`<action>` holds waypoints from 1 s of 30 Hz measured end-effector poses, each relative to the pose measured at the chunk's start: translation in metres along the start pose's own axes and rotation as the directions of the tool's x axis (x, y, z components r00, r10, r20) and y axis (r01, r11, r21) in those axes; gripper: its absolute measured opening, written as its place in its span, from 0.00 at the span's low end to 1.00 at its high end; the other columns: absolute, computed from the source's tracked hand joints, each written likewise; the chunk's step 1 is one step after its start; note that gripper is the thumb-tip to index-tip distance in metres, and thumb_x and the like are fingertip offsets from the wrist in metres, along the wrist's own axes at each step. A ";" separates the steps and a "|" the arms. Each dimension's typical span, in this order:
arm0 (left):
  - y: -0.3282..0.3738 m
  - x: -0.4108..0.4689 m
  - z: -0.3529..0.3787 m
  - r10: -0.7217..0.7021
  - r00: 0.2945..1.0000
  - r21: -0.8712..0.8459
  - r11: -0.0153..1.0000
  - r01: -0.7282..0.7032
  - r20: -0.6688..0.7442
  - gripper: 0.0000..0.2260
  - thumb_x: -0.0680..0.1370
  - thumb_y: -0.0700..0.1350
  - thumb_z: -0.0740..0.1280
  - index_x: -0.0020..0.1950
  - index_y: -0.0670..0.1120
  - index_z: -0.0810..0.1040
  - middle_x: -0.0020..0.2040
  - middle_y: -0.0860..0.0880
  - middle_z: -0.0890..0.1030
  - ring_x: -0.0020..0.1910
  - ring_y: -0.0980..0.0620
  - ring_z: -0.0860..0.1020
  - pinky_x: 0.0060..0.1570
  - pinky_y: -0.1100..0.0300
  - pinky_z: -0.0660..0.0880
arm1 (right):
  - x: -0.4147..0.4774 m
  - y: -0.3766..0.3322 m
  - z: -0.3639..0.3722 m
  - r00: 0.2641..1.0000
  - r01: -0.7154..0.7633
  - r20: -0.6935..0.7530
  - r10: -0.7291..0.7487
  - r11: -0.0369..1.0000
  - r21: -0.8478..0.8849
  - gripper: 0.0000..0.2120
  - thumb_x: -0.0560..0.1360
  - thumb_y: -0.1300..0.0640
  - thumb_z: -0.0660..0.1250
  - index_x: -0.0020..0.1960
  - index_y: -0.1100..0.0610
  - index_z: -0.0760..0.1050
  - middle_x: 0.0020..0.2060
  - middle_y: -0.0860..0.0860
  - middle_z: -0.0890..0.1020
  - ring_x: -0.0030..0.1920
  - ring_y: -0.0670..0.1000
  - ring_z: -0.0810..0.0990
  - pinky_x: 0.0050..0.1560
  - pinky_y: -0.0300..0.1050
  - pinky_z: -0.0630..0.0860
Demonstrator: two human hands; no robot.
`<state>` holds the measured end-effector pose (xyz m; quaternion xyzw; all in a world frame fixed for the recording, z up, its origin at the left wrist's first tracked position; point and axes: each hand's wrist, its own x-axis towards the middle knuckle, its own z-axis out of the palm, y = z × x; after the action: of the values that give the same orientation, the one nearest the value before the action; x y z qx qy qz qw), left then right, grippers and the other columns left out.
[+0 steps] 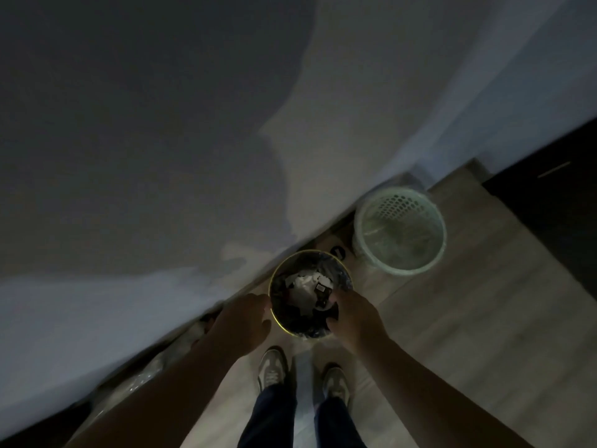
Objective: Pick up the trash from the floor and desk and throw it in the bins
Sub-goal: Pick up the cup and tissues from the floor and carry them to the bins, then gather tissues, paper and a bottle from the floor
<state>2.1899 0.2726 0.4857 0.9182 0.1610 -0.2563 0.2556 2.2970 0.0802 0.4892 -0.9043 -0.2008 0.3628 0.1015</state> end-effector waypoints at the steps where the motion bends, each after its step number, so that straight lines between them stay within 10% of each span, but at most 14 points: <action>1: 0.006 -0.010 -0.009 0.008 1.000 0.011 1.000 -0.008 -0.014 0.15 0.77 0.48 0.64 0.63 0.47 0.73 0.58 0.48 0.77 0.57 0.51 0.76 0.55 0.60 0.70 | -0.011 -0.004 -0.011 1.000 0.028 -0.001 -0.028 0.999 -0.032 0.18 0.75 0.54 0.65 0.65 0.53 0.71 0.61 0.52 0.76 0.61 0.53 0.75 0.58 0.43 0.72; 7: 0.060 -0.084 -0.070 0.083 0.976 0.080 0.994 -0.069 -0.199 0.14 0.69 0.42 0.73 0.54 0.43 0.80 0.47 0.44 0.81 0.43 0.46 0.82 0.41 0.58 0.78 | -0.082 -0.025 -0.077 0.963 0.255 -0.049 -0.264 0.957 -0.140 0.20 0.74 0.53 0.65 0.65 0.52 0.71 0.60 0.50 0.77 0.61 0.52 0.75 0.57 0.43 0.71; 18: 0.142 -0.310 -0.151 -0.408 0.773 -0.318 0.906 0.278 -0.486 0.14 0.76 0.49 0.66 0.62 0.53 0.76 0.57 0.55 0.79 0.54 0.56 0.77 0.53 0.65 0.71 | -0.232 -0.128 -0.208 0.633 0.755 0.103 -0.767 0.582 -0.302 0.16 0.74 0.51 0.65 0.62 0.47 0.71 0.55 0.45 0.75 0.57 0.49 0.73 0.53 0.42 0.72; 30: 0.132 -0.606 -0.083 -0.826 0.185 -0.634 0.534 0.560 -0.532 0.15 0.77 0.52 0.64 0.63 0.54 0.73 0.59 0.57 0.77 0.56 0.56 0.76 0.53 0.64 0.70 | -0.439 -0.316 -0.106 -0.009 0.976 0.453 -0.891 -0.107 -0.191 0.18 0.74 0.49 0.66 0.64 0.47 0.72 0.58 0.45 0.76 0.56 0.46 0.74 0.50 0.37 0.69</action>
<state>1.7832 0.1104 0.9332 0.6948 0.6947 0.1207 0.1415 1.9910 0.1682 0.9395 -0.4496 -0.8657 0.2011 0.0894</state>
